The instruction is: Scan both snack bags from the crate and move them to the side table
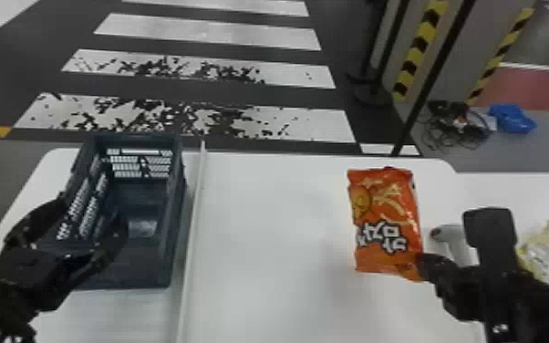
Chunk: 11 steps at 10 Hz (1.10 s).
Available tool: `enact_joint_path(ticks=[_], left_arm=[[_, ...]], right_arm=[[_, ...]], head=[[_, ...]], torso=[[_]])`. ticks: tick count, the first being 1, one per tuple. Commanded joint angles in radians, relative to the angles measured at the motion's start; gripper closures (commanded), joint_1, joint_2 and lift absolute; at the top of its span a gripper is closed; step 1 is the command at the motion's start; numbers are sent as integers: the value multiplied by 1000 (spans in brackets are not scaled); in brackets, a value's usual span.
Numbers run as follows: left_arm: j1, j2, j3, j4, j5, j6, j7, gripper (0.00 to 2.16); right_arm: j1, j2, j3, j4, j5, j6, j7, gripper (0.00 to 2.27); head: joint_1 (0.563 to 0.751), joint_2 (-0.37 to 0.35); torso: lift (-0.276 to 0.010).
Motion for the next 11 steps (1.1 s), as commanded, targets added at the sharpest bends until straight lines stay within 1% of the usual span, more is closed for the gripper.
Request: enact_joint_path(ticks=[1,2,3,4,5,6,7,8,9,10,11], left_arm=[[-1,2,0,1,0,1,0,93],[-1,4,0,1,0,1,2,93],[-4,4,0,6,0,1,2,93],[-8,4,-3,12,0,1,0,93],[-13,4,-6,17,0,1,0,93],[-14,4,-9,18,2,1,0,93],[-16,4,-9,20,0,1,0,93],[-18,5,-9,21,2,1,0,93],[-18,5,-9,23,2,1,0,93],[-18,5,-9,28,2,1,0,93],[-18,5,-9,28,3,1,-2,93]], right_arm=[[4,-9,66,-24,90,5,-33,2240],[8,-12,100,-46,139,11,-65,2240],[18,-22,166,-53,231,23,-94,2240],[27,-39,252,-52,364,39,-114,2240],[38,-59,341,-42,456,45,-113,2240],[50,-90,413,-18,493,48,-111,2240],[51,-121,487,2,519,51,-114,2240],[59,-131,527,8,516,51,-113,2240],[67,-133,551,10,504,51,-113,2162],[77,-134,553,8,445,42,-111,1777],[84,-134,550,5,395,36,-102,1504]], head=[[695,-121],[695,-120],[695,-120],[695,-121],[695,-120],[695,-116],[695,-96],[695,-71],[695,-42],[695,-31],[695,-8]], torso=[[-99],[-99],[-99],[-99],[-99],[-99],[-99],[-99],[-99],[-99],[-99]])
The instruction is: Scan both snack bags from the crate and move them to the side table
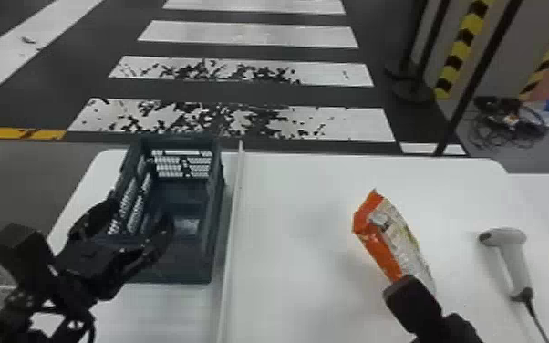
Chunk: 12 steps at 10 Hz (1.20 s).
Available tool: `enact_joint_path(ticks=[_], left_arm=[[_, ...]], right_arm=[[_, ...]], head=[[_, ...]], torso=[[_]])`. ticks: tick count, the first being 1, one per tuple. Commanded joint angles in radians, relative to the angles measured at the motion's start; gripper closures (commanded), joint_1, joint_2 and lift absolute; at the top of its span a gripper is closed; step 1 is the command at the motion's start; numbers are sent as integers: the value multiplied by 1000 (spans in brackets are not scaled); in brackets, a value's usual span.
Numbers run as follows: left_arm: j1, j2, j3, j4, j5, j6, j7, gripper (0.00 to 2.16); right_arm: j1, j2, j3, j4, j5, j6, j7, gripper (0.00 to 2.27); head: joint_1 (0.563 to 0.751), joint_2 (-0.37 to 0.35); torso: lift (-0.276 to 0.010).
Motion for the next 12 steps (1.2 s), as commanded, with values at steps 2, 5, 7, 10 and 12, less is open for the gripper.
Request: enact_joint_path(ticks=[2,5,7,10,12], left_arm=[[0,0,0,0,1,0,-2,93],[2,0,0,0,1,0,-2,93],[2,0,2,0,1,0,-2,93],[2,-3,0,0,1,0,-3,93],[2,-5,-1,0,1,0,-3,93]], right_arm=[[13,0,-17,-7,-89,-16,17,360],[33,6,-87,-38,-197,-38,23,110],[35,29,-185,-78,-329,-50,40,110],[-5,121,-357,-73,-570,-111,95,107],[-39,162,-429,-39,-698,-148,97,107]], head=[[695,37],[695,54],[695,55],[695,65],[695,73]], torso=[[-99],[-99],[-99],[-99],[-99]])
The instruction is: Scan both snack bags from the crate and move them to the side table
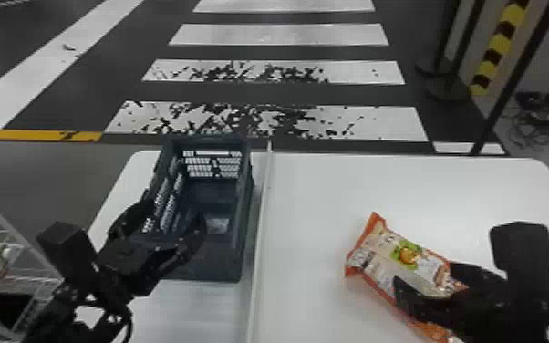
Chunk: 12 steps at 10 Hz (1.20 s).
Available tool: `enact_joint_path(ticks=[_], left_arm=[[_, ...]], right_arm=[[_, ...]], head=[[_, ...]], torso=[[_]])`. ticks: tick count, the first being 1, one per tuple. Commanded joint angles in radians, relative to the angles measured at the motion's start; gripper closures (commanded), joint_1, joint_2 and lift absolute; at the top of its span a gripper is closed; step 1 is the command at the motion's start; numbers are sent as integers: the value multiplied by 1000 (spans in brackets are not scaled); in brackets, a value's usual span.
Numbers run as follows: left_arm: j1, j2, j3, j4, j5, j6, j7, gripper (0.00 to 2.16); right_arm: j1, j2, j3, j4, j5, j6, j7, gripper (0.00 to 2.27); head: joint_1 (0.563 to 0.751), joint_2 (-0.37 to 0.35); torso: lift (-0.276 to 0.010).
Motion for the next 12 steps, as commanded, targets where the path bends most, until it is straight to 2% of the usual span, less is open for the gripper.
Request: enact_joint_path(ticks=[1,3,4,5,6,7,8,11,12], left_arm=[[-1,0,0,0,-2,0,0,93],[0,1,0,0,-2,0,0,93],[2,1,0,0,-2,0,0,93],[2,1,1,0,-2,0,2,93],[2,1,1,0,-3,0,0,93],[2,1,1,0,-3,0,0,93],[0,1,1,3,-3,3,0,97],[-3,0,1,7,-3,3,0,97],[-3,0,1,12,-3,3,0,97]], right_arm=[[-34,37,-49,45,-97,-36,0,113],[-80,82,-80,122,-176,-109,-2,174],[-100,89,-80,154,-176,-134,-2,363],[-121,89,-86,196,-182,-140,9,795],[-141,89,-92,231,-193,-140,15,1393],[-154,89,-98,266,-182,-155,21,1814],[-167,88,-98,309,-159,-198,23,2013],[-229,80,-94,440,-87,-241,43,2111],[-221,79,-92,437,-87,-220,93,2111]], head=[[695,74],[695,80],[695,84],[695,85],[695,84],[695,82],[695,79],[695,52],[695,42]], torso=[[-99],[-99],[-99],[-99],[-99],[-99],[-99],[-99],[-99]])
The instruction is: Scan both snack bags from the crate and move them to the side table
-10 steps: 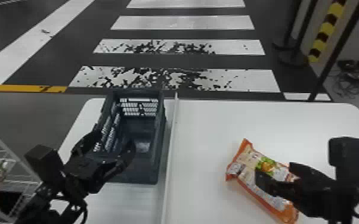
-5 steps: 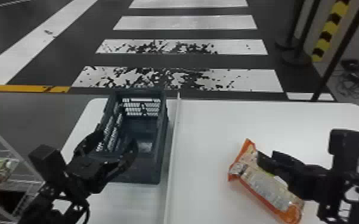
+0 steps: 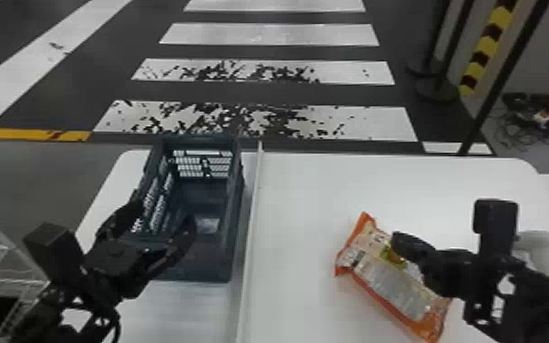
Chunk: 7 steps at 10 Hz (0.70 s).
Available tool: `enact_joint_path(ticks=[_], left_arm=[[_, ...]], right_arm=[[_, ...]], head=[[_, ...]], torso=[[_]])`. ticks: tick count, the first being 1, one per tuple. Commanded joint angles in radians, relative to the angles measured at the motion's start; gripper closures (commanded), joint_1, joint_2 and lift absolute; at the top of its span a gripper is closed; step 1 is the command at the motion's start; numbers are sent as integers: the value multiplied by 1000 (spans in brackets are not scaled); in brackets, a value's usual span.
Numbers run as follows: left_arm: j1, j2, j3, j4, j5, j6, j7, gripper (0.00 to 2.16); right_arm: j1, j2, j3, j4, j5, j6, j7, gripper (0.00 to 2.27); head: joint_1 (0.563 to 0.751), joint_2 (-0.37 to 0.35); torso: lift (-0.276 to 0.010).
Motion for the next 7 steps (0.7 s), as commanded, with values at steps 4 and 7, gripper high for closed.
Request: enact_joint_path(ticks=[4,7], left_arm=[[-2,2,0,7,0,0,0,97],[-2,5,0,6,0,3,0,97]], right_arm=[[16,-3,30,-27,-11,70,88,2111],[-30,-12,33,53,-9,86,88,2111]], head=[[695,89],[695,99]], torso=[[-99],[-99]])
